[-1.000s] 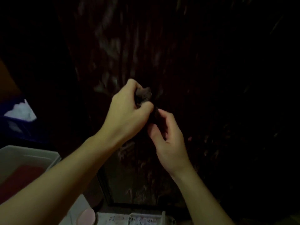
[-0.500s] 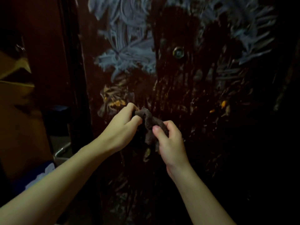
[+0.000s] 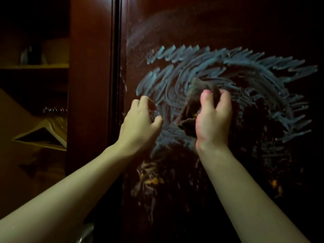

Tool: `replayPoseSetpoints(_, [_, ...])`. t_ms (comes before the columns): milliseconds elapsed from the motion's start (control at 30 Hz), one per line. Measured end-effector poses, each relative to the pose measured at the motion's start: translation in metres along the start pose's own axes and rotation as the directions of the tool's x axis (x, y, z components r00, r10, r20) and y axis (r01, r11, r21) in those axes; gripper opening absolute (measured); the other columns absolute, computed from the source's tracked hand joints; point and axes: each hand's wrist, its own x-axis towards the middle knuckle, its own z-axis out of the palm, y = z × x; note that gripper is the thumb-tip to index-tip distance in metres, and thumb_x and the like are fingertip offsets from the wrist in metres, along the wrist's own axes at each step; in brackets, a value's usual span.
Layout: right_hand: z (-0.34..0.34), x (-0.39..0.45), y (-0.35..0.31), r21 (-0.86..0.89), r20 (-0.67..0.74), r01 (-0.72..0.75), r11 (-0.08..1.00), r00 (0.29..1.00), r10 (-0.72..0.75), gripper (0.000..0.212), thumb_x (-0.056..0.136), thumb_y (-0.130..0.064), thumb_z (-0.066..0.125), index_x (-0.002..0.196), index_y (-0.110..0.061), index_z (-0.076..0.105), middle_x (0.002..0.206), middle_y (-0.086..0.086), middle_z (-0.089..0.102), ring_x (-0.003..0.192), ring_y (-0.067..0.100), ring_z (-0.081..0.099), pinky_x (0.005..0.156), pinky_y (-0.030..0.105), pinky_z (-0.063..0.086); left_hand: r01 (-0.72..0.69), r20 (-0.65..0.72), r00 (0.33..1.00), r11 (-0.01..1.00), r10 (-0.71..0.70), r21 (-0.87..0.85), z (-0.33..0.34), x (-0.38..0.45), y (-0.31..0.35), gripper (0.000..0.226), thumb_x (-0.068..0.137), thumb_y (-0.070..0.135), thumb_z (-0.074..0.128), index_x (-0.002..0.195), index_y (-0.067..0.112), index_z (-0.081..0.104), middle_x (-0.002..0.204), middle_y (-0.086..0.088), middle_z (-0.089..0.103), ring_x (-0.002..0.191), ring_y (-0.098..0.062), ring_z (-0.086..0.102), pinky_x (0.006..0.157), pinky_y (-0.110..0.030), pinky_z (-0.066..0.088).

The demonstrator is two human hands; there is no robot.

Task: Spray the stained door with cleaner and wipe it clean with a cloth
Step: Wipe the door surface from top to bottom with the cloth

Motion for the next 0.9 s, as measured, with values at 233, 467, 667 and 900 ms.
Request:
replayPoseSetpoints(233, [0.098,0.030,0.032,-0.375,0.533,0.665,0.646,0.725,-0.437,0.040,0.081,-0.023,0.041,0.100,0.005,0.062,0.104,0.023,0.060,0.099,0.038,0.058,0.094,0.032,0.033,-0.115,-0.183,0.971,0.972,0.153,0.205,-0.019,0.061,-0.049,0.048,0.077,0.027,0.048,0.121,0.008,0.049,0.121,-0.013,0.046,0.108,-0.034,0.044,0.088,-0.045,0.040])
replayPoseSetpoints(467, [0.146,0.046,0.046,-0.379,0.761,0.828,0.412,0.532,-0.370,0.036,0.073,-0.006,0.059,0.105,0.012,0.062,0.118,0.039,0.050,0.104,0.055,0.053,0.099,0.035,0.022,-0.178,-0.226,0.948,0.961,0.226,0.213,-0.025,0.089,-0.074,0.061,0.079,0.032,0.040,0.132,0.003,0.046,0.134,-0.017,0.048,0.114,-0.036,0.049,0.085,-0.044,0.044])
replayPoseSetpoints(667, [0.116,0.105,0.020,-0.773,0.503,0.557,0.305,0.830,-0.240,0.052,0.100,-0.037,0.035,0.144,-0.011,0.033,0.154,0.017,0.018,0.141,0.035,0.015,0.114,0.042,0.009,-0.278,-0.085,0.940,0.888,0.330,0.365,-0.024,0.102,-0.079,0.067,0.086,0.040,0.033,0.144,0.006,0.034,0.150,-0.018,0.033,0.139,-0.034,0.030,0.113,-0.051,0.027])
replayPoseSetpoints(900, [0.153,0.073,0.024,-0.342,0.916,0.938,0.048,0.345,-0.204,0.050,0.089,-0.045,0.033,0.132,-0.025,0.051,0.141,0.004,0.046,0.118,0.029,0.053,0.084,0.043,0.050,-0.281,-0.133,0.932,0.905,0.336,0.319,-0.029,0.120,-0.098,0.068,0.088,0.035,0.035,0.144,-0.004,0.032,0.149,-0.026,0.032,0.138,-0.039,0.033,0.111,-0.048,0.034])
